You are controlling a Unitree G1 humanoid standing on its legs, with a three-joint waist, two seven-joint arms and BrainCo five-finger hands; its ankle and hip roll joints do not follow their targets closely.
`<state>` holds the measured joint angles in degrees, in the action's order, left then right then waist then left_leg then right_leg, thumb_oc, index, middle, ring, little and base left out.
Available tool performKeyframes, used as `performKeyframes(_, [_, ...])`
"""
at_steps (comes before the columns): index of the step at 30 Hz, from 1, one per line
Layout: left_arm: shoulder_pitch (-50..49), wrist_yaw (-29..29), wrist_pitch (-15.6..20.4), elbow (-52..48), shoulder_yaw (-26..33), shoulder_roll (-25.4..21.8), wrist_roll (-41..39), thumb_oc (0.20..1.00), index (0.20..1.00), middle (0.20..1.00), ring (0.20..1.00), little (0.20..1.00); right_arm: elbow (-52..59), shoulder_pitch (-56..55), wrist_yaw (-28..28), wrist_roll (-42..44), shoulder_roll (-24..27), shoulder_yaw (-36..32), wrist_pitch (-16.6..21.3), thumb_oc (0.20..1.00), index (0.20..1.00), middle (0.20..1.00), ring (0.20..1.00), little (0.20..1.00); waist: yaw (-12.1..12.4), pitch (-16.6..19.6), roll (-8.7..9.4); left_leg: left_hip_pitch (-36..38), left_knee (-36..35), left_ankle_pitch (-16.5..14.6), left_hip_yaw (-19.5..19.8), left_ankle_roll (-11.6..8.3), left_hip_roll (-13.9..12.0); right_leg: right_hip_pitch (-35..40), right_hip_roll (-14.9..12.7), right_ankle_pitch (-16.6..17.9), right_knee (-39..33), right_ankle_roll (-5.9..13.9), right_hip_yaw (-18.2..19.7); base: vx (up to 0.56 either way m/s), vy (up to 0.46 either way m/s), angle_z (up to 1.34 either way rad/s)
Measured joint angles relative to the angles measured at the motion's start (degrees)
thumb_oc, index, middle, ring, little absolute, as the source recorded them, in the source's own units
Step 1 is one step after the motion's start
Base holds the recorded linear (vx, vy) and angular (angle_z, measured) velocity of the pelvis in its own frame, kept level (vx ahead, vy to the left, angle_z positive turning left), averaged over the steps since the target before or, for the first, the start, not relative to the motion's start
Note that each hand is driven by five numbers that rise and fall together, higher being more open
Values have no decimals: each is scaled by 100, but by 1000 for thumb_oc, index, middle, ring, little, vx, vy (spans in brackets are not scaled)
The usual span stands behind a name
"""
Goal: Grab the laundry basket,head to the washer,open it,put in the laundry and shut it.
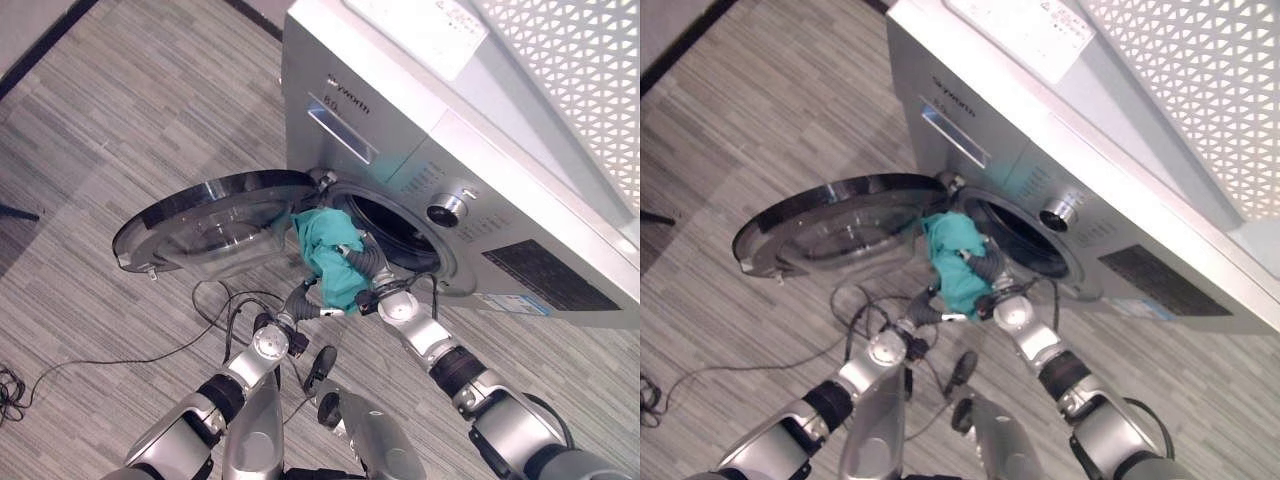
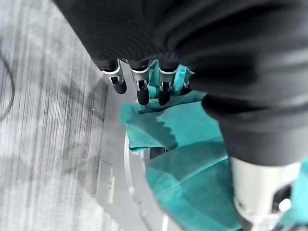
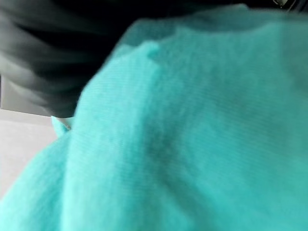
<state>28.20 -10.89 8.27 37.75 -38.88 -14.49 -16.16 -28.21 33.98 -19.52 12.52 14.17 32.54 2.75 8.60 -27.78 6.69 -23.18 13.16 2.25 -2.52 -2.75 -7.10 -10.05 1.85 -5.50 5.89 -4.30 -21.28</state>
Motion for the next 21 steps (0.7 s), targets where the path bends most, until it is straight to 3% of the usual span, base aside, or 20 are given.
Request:
performKeyframes(5, [44,-17,-1,-15,-2,88,-674,1000,1000,1000,1000,1000,94,-117,-89,33,-53,-128,0,200,200,200,200,200,-14,-92,58,-57,67,-3,34,-4,23,-4,1,0,8,1,-38,-12,-2,3])
performKeyframes(10, [290,-133,-1,174,-24,466,-1319,1000,1000,1000,1000,1000,95,-146,-299,378,-334,-137,1,200,200,200,200,200,-54,-112,96,-146,76,-2,21,-3,2,-131,-19,13,81,10,-50,-38,2,-1])
performKeyframes(16, [562,-355,2,182,-25,543,-1504,1000,1000,1000,1000,1000,123,-86,-383,562,-503,-15,125,200,200,200,200,200,-169,-183,231,-191,83,0,-80,-2,-5,-222,-54,40,107,36,25,-20,-3,-7])
performKeyframes(21, [672,-453,10,185,-30,584,-1764,1000,1000,1000,1000,1000,120,49,-456,884,-499,19,144,200,200,200,200,200,-250,-186,238,-196,82,-1,-100,-2,10,-237,-80,46,120,45,26,0,0,0])
